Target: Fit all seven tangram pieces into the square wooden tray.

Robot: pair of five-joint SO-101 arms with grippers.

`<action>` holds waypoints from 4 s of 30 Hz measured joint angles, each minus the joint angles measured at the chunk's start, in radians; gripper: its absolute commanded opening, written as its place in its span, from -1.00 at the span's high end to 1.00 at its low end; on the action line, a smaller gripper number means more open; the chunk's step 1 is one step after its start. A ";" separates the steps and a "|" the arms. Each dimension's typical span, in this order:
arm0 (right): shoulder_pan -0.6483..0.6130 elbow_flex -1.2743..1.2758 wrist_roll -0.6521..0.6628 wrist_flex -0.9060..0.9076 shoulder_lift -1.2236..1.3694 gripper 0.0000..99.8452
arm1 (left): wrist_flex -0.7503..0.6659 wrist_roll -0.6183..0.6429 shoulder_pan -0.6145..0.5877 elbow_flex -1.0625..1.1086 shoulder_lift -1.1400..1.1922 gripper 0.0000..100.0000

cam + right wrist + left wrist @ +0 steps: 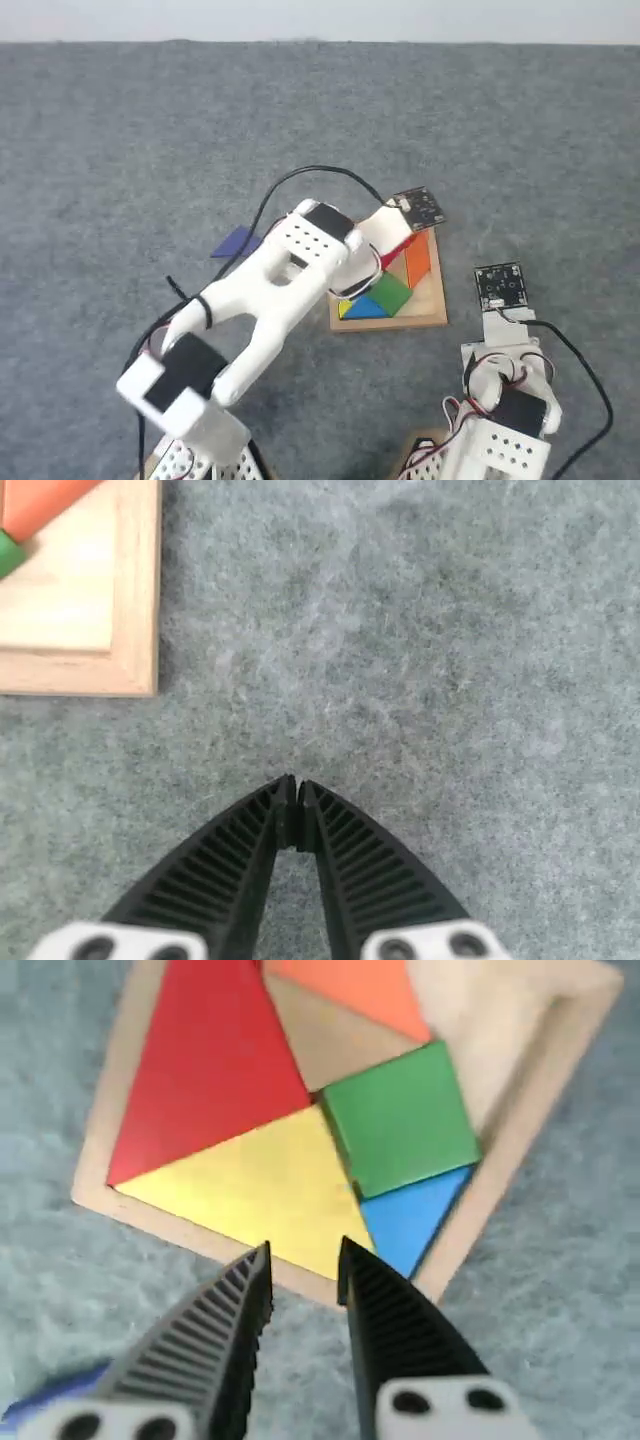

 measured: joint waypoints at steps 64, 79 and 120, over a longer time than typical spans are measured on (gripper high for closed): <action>0.000 0.000 0.002 0.000 0.000 0.93 | -0.618 0.219 0.143 -0.189 0.347 0.56; 0.000 0.000 0.002 0.000 0.000 0.93 | -0.327 0.092 0.077 -0.308 0.385 0.60; 0.000 0.000 0.002 0.000 0.000 0.93 | 0.002 0.457 -0.621 -0.230 0.195 0.44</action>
